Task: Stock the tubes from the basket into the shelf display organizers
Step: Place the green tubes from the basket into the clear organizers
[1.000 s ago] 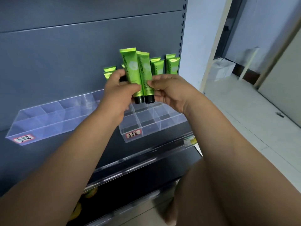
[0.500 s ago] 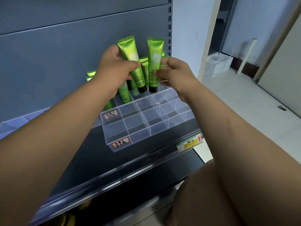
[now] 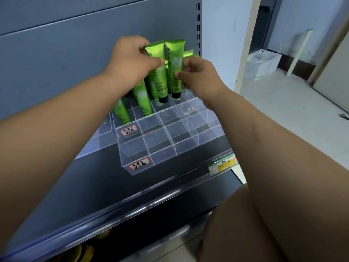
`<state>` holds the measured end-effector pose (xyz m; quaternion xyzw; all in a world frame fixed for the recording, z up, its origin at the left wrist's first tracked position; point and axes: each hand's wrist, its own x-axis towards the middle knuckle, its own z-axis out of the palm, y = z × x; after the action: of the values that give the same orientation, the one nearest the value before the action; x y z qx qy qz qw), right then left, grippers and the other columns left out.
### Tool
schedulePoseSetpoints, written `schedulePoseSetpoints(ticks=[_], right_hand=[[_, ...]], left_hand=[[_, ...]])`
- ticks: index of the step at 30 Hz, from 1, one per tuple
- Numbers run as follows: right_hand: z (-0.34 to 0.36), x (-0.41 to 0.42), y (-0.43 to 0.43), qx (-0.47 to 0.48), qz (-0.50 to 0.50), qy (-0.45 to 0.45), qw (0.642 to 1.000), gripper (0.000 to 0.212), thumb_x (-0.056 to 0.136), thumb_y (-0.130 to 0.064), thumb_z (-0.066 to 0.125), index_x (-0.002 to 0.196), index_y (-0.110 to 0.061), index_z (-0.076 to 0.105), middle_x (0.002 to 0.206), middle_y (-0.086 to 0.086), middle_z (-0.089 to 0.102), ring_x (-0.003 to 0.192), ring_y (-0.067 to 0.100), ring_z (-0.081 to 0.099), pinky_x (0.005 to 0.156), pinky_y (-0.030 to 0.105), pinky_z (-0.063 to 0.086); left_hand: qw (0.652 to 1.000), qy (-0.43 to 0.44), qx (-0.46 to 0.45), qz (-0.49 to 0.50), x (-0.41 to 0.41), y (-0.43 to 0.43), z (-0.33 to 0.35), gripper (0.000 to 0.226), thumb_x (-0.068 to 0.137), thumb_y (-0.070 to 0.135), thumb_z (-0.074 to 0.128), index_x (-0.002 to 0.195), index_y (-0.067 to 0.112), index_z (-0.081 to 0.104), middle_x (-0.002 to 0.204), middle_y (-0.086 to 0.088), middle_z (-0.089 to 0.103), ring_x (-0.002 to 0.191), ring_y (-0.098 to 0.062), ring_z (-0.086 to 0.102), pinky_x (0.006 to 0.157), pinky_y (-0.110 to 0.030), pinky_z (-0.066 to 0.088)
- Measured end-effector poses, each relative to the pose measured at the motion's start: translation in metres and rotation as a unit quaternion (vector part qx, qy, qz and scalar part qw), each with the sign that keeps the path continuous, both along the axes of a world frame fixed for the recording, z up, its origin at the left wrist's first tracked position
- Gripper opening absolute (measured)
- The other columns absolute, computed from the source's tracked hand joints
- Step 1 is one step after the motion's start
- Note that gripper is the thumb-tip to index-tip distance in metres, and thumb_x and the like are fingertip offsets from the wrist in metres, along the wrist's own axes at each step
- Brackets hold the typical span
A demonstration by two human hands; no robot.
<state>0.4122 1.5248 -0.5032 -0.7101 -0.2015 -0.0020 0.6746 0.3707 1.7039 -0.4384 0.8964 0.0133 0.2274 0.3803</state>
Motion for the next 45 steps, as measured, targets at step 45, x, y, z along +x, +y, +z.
schedulePoseSetpoints(ticks=[45], right_hand=[[-0.04, 0.039, 0.018, -0.269, -0.131, -0.077, 0.951, 0.031, 0.08, -0.014, 0.077, 0.067, -0.014, 0.049, 0.063, -0.002, 0.043, 0.068, 0.019, 0.042, 0.057, 0.026, 0.032]], left_hand=[[0.971, 0.068, 0.228, 0.008, 0.024, 0.014, -0.034, 0.04, 0.077, 0.029, 0.088, 0.104, 0.012, 0.065, 0.1, -0.003, 0.061, 0.076, -0.025, 0.059, 0.068, -0.033, 0.046]])
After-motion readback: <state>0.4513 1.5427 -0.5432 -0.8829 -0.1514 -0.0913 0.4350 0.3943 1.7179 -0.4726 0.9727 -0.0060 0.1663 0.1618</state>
